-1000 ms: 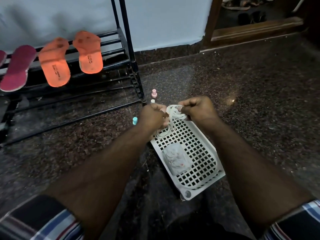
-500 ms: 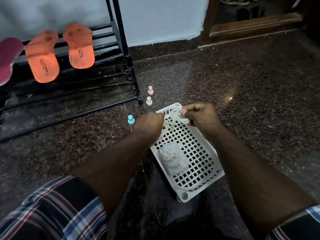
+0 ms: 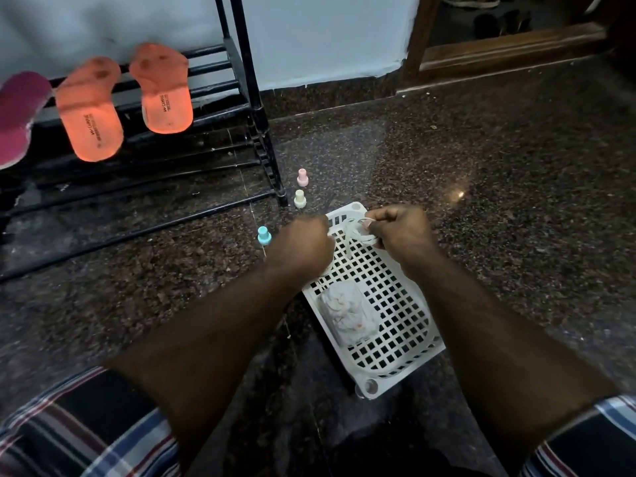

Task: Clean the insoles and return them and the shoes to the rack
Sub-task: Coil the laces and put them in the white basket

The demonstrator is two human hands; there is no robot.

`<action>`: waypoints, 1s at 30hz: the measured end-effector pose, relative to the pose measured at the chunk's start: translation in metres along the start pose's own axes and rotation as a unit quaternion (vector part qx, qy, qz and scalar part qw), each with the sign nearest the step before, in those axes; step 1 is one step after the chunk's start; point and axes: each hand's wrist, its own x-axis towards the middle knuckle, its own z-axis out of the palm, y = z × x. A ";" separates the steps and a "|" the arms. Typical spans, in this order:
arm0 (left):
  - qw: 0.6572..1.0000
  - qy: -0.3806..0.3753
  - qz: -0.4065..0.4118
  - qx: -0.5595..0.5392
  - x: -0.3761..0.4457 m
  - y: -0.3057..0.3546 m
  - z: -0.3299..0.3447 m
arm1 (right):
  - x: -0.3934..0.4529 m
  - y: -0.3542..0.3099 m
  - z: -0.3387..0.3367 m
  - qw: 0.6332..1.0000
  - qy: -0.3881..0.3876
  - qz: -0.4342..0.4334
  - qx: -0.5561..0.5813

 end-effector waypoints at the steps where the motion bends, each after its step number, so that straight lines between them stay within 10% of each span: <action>1: 0.993 -0.016 -0.031 -0.116 0.003 0.003 0.001 | 0.000 -0.001 0.002 1.000 -0.001 0.000 0.004; 4: 0.922 -0.069 -0.123 -0.362 0.012 0.012 0.002 | 0.000 -0.004 0.005 1.000 0.001 0.004 0.024; 13: 0.823 -0.060 -0.271 -0.496 0.025 0.017 0.016 | 0.003 0.001 0.012 0.993 0.037 -0.033 -0.106; 30: 0.949 -0.087 -0.224 -0.203 0.045 0.026 0.023 | -0.003 0.002 0.019 0.823 0.022 -0.217 -0.525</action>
